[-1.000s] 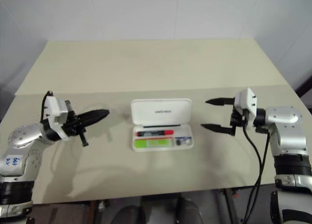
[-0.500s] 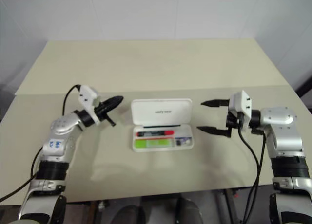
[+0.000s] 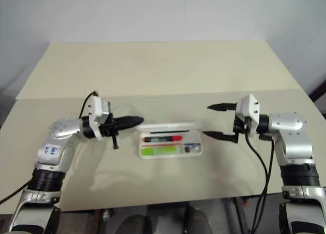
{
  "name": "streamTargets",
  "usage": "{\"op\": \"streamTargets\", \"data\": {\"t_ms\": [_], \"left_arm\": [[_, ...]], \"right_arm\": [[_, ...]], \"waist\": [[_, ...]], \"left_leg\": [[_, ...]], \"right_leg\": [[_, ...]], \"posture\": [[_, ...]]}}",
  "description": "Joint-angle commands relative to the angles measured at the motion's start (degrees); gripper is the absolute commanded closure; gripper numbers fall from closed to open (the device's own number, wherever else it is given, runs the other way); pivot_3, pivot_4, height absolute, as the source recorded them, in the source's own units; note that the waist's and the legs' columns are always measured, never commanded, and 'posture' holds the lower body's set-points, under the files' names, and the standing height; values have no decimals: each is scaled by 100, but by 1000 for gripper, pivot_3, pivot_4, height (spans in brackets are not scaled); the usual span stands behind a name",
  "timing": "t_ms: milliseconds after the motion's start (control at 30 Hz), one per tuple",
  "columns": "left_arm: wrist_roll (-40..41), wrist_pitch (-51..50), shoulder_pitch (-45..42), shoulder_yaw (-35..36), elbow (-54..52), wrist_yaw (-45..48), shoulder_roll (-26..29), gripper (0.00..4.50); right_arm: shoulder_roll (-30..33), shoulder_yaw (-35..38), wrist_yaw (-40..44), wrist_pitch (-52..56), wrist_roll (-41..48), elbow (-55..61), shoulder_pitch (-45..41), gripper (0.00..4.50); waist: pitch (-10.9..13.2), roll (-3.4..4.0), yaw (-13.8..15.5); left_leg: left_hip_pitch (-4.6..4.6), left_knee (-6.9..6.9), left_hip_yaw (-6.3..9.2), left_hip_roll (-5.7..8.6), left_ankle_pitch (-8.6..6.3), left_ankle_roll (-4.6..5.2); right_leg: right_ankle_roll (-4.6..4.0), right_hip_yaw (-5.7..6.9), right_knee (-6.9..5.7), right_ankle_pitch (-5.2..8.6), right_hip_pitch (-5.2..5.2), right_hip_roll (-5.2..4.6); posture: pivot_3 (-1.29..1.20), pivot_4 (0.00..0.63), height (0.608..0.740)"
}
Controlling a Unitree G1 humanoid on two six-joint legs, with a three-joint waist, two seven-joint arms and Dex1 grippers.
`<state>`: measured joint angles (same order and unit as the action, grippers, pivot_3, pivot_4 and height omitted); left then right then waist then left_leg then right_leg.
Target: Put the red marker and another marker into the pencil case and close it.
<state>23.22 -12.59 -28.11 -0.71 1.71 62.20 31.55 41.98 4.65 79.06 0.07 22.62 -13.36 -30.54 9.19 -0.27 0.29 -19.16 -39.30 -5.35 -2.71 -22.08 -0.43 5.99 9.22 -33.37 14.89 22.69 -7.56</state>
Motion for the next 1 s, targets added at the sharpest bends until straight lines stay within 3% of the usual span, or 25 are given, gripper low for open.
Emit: {"op": "streamTargets", "data": {"t_ms": [33, 233, 500, 700, 1000], "left_arm": [[-35, -38, -30, -275, -412, 400, 219, 4458], [-753, 190, -190, -988, -338, 648, 409, 4458], [-1543, -151, -586, -1601, 3, 45, -70, 4458], [-1681, -718, -808, -1874, -216, -17, -299, 4458], [-1874, -1609, -800, -2317, -654, 75, -106, 4458]], "right_arm": [[14, 74, -80, 19, 87, 229, 10, 0], [55, 116, -132, 73, 112, 322, 19, 0], [64, 204, -311, 175, 169, 680, 221, 0], [87, 318, -540, 303, 266, 1087, 530, 0], [53, 372, -817, 376, 351, 1459, 848, 0]], "waist": [[0, 0, -4], [0, 0, -7], [0, 0, 57], [0, 0, 123], [-1, -1, 116]], "left_leg": [[0, 0, 0, 0, 0, 0], [1, 0, -2, 0, 0, 0], [1, 0, -2, 0, 0, 0], [0, 0, -2, 0, 0, 0], [1, -9, -2, 0, 0, 0]], "right_leg": [[0, 0, 0, 0, 0, 0], [0, -1, 0, 0, 0, 1], [0, -1, 0, 0, 0, 1], [0, 0, 0, 0, 1, 3], [0, -4, 0, 0, -3, 2]], "posture": [[0, 150, 740], [0, 150, 740], [0, 150, 740], [0, 150, 740], [0, 150, 740]]}}
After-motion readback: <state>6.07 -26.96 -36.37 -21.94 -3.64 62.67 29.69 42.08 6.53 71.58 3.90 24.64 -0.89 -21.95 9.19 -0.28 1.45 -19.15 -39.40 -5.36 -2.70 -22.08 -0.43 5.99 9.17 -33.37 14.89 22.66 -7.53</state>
